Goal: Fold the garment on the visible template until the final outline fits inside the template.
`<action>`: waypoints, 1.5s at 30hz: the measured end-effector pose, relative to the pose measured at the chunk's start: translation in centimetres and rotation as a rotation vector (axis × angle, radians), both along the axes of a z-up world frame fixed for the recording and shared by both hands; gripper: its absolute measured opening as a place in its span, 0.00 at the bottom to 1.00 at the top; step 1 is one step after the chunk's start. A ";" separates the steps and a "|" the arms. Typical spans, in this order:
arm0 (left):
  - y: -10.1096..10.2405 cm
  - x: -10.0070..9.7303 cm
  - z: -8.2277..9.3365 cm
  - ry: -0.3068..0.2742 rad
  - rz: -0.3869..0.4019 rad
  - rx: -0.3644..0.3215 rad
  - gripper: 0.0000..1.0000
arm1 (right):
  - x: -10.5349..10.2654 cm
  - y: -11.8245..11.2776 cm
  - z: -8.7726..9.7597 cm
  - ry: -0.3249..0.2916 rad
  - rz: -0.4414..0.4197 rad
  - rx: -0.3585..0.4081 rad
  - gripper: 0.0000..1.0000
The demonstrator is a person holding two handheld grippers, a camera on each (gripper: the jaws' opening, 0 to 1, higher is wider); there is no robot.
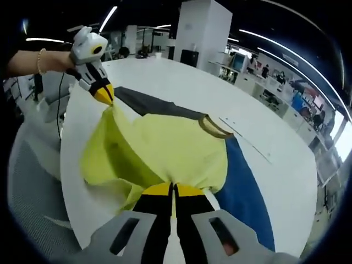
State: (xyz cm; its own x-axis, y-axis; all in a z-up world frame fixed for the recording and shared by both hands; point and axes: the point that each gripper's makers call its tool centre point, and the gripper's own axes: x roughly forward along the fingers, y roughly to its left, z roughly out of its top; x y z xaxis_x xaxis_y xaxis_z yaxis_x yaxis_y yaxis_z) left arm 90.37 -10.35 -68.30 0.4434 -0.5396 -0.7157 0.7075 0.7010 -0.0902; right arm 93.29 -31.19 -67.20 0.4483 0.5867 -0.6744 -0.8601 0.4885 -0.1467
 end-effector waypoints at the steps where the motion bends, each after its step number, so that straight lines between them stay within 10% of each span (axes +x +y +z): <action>1: 0.1 0.3 -0.6 0.010 -0.001 0.006 0.00 | 0.4 0.1 -0.4 0.006 0.001 -0.001 0.02; 18: 0.2 2.2 -7.7 0.173 -0.004 0.058 0.00 | 4.0 0.3 -7.5 0.156 -0.011 -0.043 0.02; 45: 0.5 2.4 -9.0 0.237 0.018 0.042 0.00 | 4.2 0.2 -10.2 0.215 -0.037 -0.057 0.02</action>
